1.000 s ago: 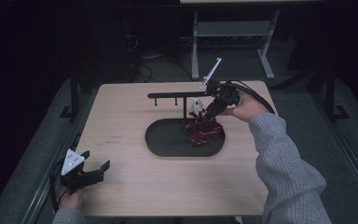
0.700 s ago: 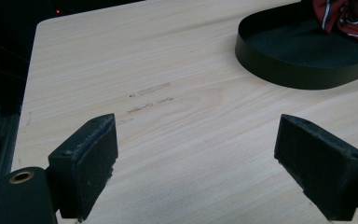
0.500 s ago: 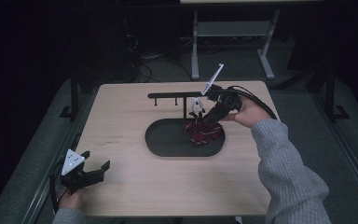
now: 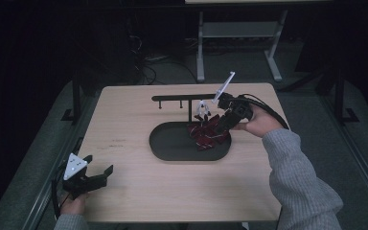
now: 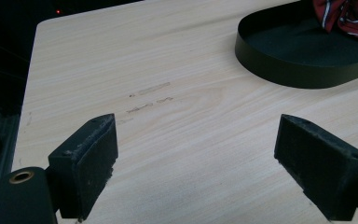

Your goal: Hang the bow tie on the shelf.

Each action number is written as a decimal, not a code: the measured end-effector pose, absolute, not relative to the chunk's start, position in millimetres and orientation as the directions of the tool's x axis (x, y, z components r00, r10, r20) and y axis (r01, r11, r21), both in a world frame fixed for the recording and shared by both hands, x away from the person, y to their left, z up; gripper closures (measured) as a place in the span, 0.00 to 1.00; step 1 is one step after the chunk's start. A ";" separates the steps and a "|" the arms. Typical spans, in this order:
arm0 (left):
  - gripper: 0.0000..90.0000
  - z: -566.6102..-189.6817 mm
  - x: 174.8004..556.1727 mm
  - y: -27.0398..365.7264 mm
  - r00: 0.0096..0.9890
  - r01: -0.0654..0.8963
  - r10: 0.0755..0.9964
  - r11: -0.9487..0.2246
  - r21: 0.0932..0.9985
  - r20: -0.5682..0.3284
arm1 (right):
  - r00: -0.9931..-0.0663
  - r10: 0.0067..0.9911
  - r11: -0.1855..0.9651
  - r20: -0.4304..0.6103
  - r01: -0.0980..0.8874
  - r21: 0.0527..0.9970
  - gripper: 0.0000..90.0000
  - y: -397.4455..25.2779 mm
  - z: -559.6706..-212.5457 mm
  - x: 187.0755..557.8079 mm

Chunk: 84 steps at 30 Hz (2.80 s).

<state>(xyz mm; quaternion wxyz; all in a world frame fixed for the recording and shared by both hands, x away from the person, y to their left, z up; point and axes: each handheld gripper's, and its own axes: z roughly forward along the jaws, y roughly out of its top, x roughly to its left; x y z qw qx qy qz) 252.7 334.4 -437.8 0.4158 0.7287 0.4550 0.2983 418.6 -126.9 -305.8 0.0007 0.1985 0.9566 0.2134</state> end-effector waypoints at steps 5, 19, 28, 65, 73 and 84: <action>0.14 -437.7 252.6 334.1 0.408 0.415 0.911 -0.240 0.878 0.057 | -0.921 0.380 0.829 0.086 0.381 0.410 0.63 -130.1 -308.3 415.7; 0.14 -437.9 252.6 333.5 0.410 0.416 0.910 -0.241 0.877 0.056 | -0.920 0.380 0.824 0.099 0.385 0.415 0.62 -135.8 -316.2 408.3; 0.14 -437.8 252.4 333.1 0.411 0.418 0.910 -0.242 0.876 0.055 | -0.919 0.379 0.824 0.104 0.387 0.415 0.58 -138.1 -322.6 402.2; 0.14 -438.1 252.4 332.3 0.412 0.417 0.909 -0.249 0.874 0.062 | -0.909 0.396 0.799 0.127 0.409 0.441 0.49 -159.3 -352.8 376.0; 0.14 -438.4 252.4 331.7 0.412 0.417 0.909 -0.250 0.874 0.063 | -0.907 0.401 0.794 0.130 0.415 0.445 0.48 -165.0 -355.6 370.9; 0.14 -438.6 252.6 331.5 0.415 0.417 0.908 -0.252 0.873 0.064 | -0.903 0.407 0.788 0.138 0.424 0.447 0.48 -170.8 -361.8 363.7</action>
